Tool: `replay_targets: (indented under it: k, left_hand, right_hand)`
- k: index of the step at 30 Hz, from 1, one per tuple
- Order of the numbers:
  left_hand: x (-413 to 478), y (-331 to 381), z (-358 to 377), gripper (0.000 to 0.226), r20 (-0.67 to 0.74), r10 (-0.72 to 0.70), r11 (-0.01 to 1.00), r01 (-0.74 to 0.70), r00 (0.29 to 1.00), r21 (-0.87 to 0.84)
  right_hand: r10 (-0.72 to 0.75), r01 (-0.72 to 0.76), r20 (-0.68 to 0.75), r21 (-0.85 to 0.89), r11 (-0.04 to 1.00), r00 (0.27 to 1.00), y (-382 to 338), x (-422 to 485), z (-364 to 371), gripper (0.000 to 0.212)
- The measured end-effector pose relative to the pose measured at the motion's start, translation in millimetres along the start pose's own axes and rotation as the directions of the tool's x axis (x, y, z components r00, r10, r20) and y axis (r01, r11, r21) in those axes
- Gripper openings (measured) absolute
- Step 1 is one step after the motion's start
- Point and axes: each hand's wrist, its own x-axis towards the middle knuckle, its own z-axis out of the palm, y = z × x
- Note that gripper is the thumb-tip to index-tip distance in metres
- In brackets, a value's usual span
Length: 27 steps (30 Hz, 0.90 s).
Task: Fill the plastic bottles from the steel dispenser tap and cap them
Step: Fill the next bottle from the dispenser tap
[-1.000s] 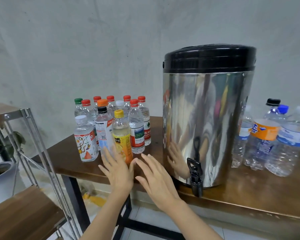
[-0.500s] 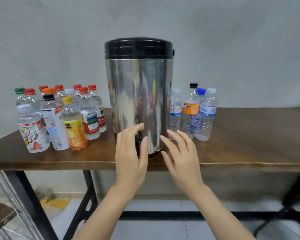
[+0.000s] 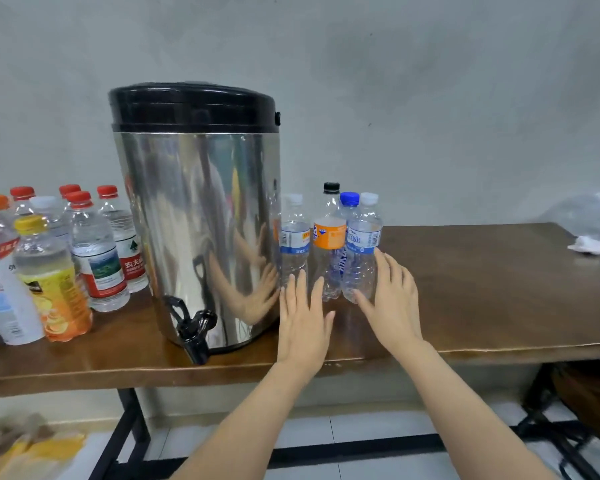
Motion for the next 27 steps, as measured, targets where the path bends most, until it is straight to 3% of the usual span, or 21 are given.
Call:
replay_targets:
  k: [10,17,27]
  left_hand:
    - [3,-1,18,0.057,0.005,0.048,0.997,-0.048,0.999,0.057]
    - [2,0,17,0.055,0.009,0.053,0.997,-0.053,0.999,0.048]
    - [2,0,14,0.059,0.012,0.039,0.999,-0.039,0.999,-0.016]
  right_hand:
    - [0.141,-0.16,0.095,0.236,0.958,0.985,9,58,1,0.102]
    - [0.314,-0.378,0.213,0.576,0.725,0.925,3,89,0,0.112]
    - [0.302,-0.355,0.187,0.492,0.795,0.935,0,73,-16,0.095]
